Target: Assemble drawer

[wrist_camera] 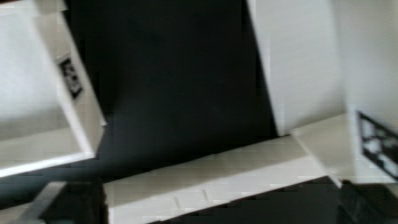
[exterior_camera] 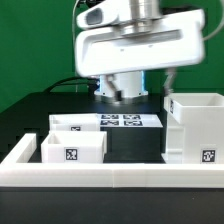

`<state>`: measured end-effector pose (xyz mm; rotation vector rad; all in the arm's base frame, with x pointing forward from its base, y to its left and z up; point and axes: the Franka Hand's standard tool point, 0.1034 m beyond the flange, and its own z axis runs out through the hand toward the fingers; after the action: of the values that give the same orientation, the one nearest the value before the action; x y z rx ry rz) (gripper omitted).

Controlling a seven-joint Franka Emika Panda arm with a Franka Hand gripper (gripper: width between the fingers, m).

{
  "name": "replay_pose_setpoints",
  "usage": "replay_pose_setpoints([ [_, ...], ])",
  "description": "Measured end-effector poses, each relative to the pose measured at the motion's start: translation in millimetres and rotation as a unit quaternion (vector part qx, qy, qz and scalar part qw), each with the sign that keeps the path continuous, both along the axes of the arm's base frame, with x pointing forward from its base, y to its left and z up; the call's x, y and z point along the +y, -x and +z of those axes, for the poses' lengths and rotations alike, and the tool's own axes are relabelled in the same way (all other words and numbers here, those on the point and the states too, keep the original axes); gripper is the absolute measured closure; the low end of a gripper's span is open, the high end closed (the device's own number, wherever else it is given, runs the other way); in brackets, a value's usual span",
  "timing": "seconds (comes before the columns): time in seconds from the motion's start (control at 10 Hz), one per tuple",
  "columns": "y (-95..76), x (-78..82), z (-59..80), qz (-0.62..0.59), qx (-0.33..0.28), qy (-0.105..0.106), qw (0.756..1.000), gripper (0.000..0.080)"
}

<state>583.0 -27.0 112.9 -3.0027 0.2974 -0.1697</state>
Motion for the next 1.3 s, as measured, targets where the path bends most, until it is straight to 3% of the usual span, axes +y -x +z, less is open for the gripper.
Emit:
replay_pose_setpoints([
  [0.2, 7.9, -32.4, -18.0, 0.011, 0.008, 0.005, 1.0, 0.015],
  [0.4, 12.5, -45.8, -33.2, 0.024, 0.012, 0.009, 1.0, 0.015],
  [0.9, 13.3, -44.1, -36.0, 0.036, 0.013, 0.013, 0.999, 0.015],
  [1.3, 25.4, -47.1, -69.6, 0.054, 0.028, 0.019, 0.998, 0.015],
])
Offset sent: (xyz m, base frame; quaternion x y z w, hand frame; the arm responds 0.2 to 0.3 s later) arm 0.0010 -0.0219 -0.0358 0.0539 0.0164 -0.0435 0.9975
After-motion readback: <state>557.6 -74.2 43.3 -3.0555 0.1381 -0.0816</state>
